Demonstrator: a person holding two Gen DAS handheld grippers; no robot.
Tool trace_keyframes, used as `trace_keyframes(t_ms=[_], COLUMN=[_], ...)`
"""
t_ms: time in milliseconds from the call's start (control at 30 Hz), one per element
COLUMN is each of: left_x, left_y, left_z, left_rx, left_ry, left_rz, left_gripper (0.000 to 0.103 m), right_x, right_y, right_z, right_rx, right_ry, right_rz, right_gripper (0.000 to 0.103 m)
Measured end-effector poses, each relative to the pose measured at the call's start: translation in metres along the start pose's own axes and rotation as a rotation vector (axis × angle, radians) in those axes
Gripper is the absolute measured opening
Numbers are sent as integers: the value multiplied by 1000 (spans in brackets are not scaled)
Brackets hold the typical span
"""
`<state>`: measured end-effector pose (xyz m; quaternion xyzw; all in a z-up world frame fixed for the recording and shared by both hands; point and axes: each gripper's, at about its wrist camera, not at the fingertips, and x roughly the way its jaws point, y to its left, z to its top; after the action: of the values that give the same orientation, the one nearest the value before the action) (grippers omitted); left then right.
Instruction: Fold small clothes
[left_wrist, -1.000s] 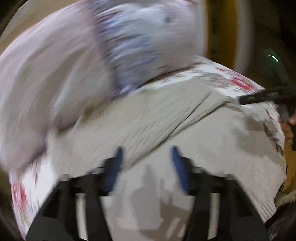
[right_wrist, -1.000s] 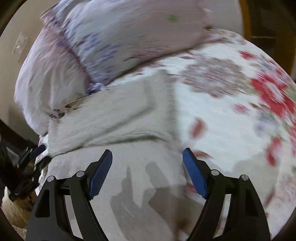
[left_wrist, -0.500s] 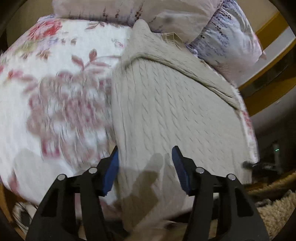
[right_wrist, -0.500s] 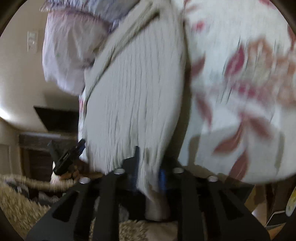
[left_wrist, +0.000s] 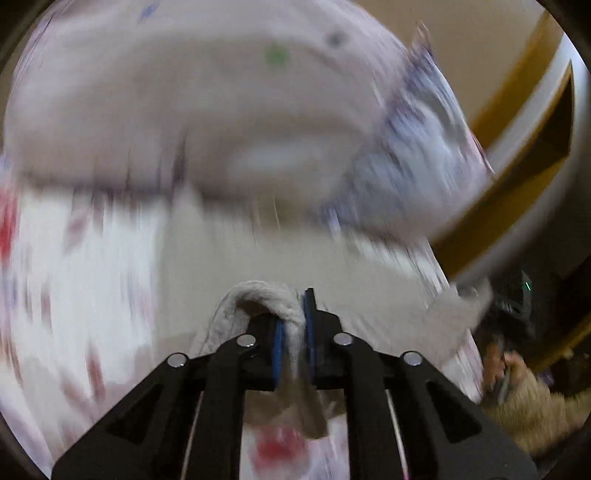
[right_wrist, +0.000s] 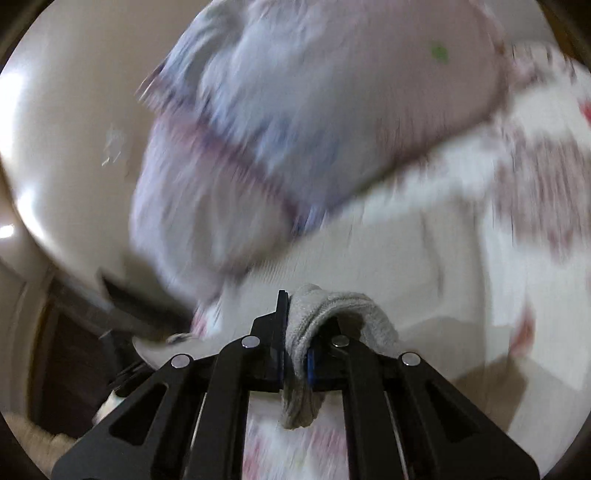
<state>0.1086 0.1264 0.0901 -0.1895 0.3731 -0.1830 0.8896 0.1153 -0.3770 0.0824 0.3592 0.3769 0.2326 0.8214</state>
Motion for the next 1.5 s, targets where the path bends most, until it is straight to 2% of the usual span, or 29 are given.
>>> trace_keyframes(t_ms=[33,67,100,133,200,267,333,433,467,500,533,567,600,633,733,867,933,967,1000,1033,1067,1100,1133,1200,1267,1333,1433,1467,1500], left_x=[15,25,31,33,31,37,51,74,78,83,84,86,92,90,77,93,137,152,178,198,208,205,198,172,157,156,173,177,186], left_y=[5,12,18,26,42,62,80,85,83,77,74,74,72,62,0,-111,-182,-199,-227,-245,-255,-256,-254,-235,-201,-169,-148,-144,-151], left_z=[20,31,35,37,30,20,6,-6,-8,-8,-9,-10,-9,-6,7,27,26,24,18,10,2,-1,-2,-2,-2,-10,-29,-36,-44], left_rx=[-12,-40,-61,-76,-90,-128,-183,-240,-251,-248,-260,-307,-365,-357,-256,-149,-117,-108,-94,-98,-114,-119,-108,-59,-35,-69,-110,-113,-114], left_ry=[-18,-19,-17,-17,8,69,144,192,185,167,154,166,174,153,87,66,117,138,194,262,304,299,269,160,140,197,309,329,340], left_rz=[39,75,122,162,189,194,166,111,104,93,104,50,4,13,-66,-294,-405,-423,-463,-479,-495,-508,-506,-372,-183,-84,-30,-37,-56], left_gripper=[41,55,74,76,78,78,76,76,78,68,50,19,15,14,14,13,16,18,26,31,31,37,57,78,79,79,79,79,80], right_x=[12,22,37,37,34,25,21,14,12,11,13,13,12,10,-4,-30,-36,-41,-43,-44,-43,-43,-41,-37,-23,-5,23,30,32], right_y=[-10,-17,-25,-30,-36,-36,-40,-52,-55,-56,-56,-56,-55,-55,-58,-72,-77,-80,-83,-87,-92,-96,-99,-107,-113,-115,-113,-109,-107], right_z=[14,21,27,28,19,7,0,-7,-9,-10,-6,-3,-1,0,7,24,31,36,40,43,47,48,50,51,51,49,44,42,41], right_rx=[27,54,102,132,174,126,119,159,162,165,165,161,156,152,132,136,145,146,145,146,161,176,192,220,251,254,224,205,188], right_ry=[-25,-25,-15,-11,-20,-18,2,15,16,19,23,31,38,43,37,-7,-27,-37,-39,-33,-15,-2,10,41,110,180,256,257,254], right_rz=[-42,-83,-165,-195,-191,-235,-253,-235,-230,-223,-218,-213,-207,-201,-201,-214,-217,-216,-216,-215,-207,-195,-180,-144,-116,-114,-134,-121,-124], right_gripper=[16,43,59,73,75,77,77,78,78,78,78,78,78,78,78,78,78,78,78,80,87,90,94,98,99,99,98,95,86])
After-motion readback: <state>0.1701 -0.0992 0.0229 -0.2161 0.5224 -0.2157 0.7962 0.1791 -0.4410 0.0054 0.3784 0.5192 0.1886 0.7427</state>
